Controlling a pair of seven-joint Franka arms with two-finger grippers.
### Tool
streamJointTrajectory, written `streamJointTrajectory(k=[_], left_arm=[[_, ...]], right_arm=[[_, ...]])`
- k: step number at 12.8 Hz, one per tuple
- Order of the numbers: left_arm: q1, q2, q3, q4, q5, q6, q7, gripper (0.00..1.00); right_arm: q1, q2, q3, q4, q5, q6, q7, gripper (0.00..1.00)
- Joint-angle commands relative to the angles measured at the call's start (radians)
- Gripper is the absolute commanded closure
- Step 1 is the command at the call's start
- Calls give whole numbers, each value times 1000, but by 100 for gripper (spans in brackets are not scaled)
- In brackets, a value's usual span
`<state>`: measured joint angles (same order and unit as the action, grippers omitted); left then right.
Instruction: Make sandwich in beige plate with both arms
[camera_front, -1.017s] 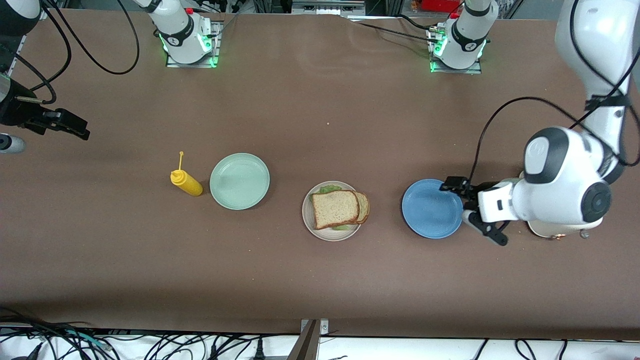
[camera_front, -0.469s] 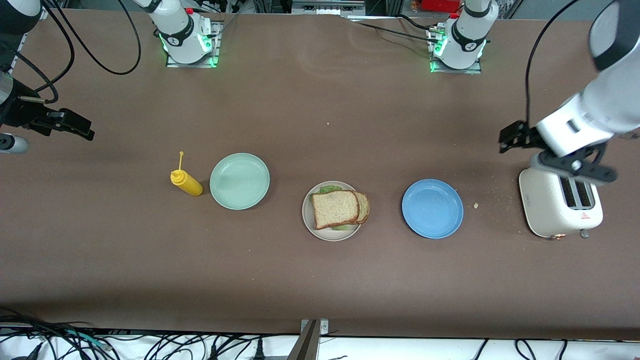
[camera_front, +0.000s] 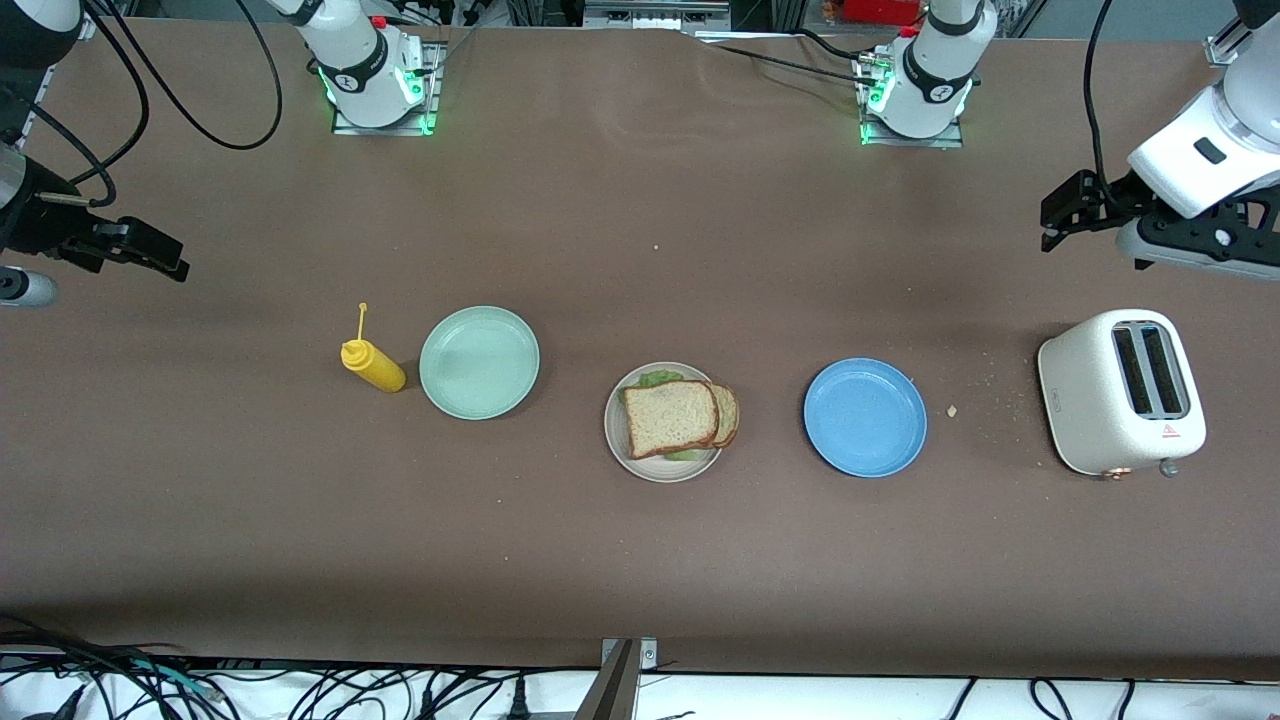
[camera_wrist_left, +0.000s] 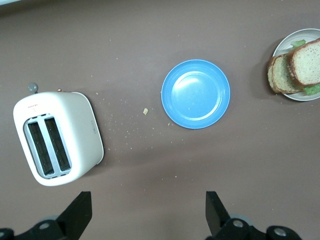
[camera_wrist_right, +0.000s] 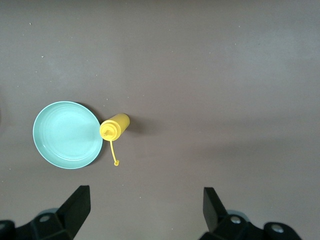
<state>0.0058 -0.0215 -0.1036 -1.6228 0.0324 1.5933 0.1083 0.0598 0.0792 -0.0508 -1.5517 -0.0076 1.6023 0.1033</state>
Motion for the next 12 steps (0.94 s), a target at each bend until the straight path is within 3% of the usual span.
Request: streamJointTrajectory(k=[1,4,12], left_arm=[[-20,-26,28,-34,6,-12,2,0],[-26,-23,74,-26,-63,-29,1,0],[-24,-8,64,-22,-51,-41,-7,0]], right_arm=[[2,8,-3,22,15,-5,-14,0],[2,8,-3,22,15,-4,-14,0],[2,8,-3,22,15,-5,-14,0]])
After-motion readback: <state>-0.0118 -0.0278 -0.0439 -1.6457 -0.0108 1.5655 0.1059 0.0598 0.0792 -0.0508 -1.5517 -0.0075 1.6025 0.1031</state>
